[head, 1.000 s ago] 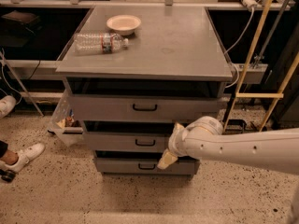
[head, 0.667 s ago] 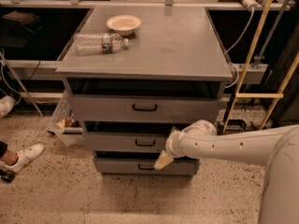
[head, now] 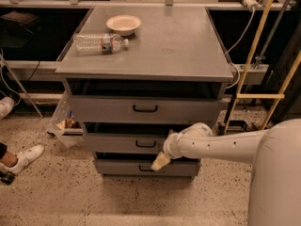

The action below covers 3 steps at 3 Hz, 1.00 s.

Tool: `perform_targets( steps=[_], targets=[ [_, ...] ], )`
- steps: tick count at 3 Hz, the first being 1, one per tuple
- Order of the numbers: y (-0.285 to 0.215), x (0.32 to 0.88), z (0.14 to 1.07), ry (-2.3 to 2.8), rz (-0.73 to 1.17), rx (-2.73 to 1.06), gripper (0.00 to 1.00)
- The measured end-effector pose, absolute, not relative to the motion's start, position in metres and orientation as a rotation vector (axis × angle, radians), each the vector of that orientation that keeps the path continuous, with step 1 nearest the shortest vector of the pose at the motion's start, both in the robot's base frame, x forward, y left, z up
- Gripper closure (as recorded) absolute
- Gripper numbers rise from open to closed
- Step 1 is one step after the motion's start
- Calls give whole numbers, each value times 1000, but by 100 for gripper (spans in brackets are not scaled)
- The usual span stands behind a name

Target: Open middle drawer

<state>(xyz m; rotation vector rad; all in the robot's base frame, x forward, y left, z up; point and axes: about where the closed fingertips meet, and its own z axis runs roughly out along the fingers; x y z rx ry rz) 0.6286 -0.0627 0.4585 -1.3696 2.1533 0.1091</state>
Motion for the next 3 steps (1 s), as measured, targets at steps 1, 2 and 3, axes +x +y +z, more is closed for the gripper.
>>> perform_targets(
  steps=[1, 2, 3],
  targets=[
    [-62, 679, 416, 2181, 166, -1320, 0],
    [-62, 679, 417, 2181, 166, -1320, 0],
    [-62, 679, 417, 2181, 166, -1320, 19]
  ],
)
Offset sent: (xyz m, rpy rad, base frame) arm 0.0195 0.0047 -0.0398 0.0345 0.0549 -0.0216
